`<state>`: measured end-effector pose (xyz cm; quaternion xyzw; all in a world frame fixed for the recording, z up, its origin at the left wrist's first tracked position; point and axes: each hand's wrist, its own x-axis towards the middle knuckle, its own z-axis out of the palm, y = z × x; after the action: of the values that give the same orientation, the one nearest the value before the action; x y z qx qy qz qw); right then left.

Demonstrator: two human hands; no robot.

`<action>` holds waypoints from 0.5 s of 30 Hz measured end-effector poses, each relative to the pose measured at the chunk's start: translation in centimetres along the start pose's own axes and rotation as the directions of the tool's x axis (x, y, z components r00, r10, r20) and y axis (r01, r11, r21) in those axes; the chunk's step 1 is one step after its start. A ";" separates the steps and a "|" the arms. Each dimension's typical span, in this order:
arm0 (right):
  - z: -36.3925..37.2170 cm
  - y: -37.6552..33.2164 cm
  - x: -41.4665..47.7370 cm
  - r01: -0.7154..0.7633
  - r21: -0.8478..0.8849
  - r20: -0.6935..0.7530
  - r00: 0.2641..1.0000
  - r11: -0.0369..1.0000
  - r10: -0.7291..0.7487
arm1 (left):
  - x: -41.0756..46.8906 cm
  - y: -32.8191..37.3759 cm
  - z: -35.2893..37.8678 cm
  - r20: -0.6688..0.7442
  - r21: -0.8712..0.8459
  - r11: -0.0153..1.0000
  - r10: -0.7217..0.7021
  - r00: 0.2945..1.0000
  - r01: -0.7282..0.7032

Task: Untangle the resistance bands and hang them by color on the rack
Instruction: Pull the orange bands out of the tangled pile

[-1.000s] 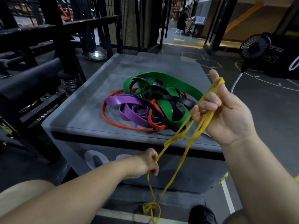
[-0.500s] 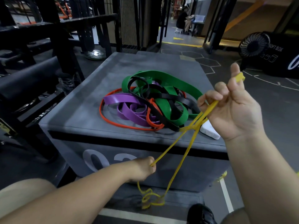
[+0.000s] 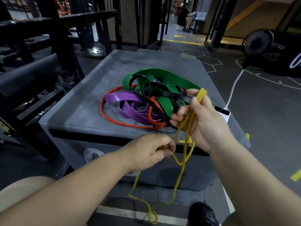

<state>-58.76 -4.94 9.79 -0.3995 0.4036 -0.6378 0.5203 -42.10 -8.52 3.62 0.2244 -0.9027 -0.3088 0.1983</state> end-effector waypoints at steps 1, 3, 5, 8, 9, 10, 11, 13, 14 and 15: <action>0.3 0.3 -0.2 -0.012 -0.013 0.014 1.000 1.000 0.012 | 0.0 -0.2 -0.1 -0.047 0.020 0.999 0.051 0.998 -0.050; 0.7 0.9 -0.5 -0.040 -0.027 0.041 0.998 0.999 0.041 | 0.1 -0.5 -0.3 -0.134 0.037 0.994 0.110 0.985 -0.106; 1.1 1.4 -0.7 -0.062 -0.047 0.043 0.997 0.997 0.064 | 0.1 -0.5 -0.3 -0.198 0.019 0.991 0.130 0.971 -0.129; 1.3 1.9 -0.7 -0.080 -0.135 0.013 0.997 0.988 0.082 | 0.0 0.0 -0.4 -0.252 -0.019 0.989 0.138 0.958 -0.147; 1.2 2.1 -0.7 -0.084 -0.181 0.007 0.996 0.980 0.087 | -0.1 0.1 -0.4 -0.265 -0.026 0.991 0.123 0.956 -0.135; 1.2 2.3 -0.8 -0.086 -0.217 0.010 0.996 0.972 0.090 | -0.1 0.2 -0.5 -0.275 -0.038 0.993 0.095 0.957 -0.110; 1.2 2.6 -0.8 -0.084 -0.245 0.023 0.995 0.966 0.092 | -0.2 0.2 -0.4 -0.285 -0.055 0.995 0.062 0.957 -0.081; 1.2 3.1 -0.9 -0.069 -0.310 0.057 0.994 0.948 0.091 | -0.2 0.3 -0.4 -0.326 -0.094 0.995 0.003 0.945 -0.035; 1.3 3.3 -1.0 -0.064 -0.350 0.068 0.993 0.935 0.094 | -0.3 0.3 -0.4 -0.350 -0.118 0.993 -0.022 0.936 -0.020; 1.5 3.4 -1.2 -0.068 -0.384 0.071 0.992 0.921 0.102 | -0.3 0.3 -0.4 -0.370 -0.142 0.990 -0.041 0.928 -0.013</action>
<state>-56.05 -4.38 7.01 -0.5032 0.5130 -0.5055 0.4776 -41.76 -8.35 4.05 0.2708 -0.8227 -0.3256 0.3791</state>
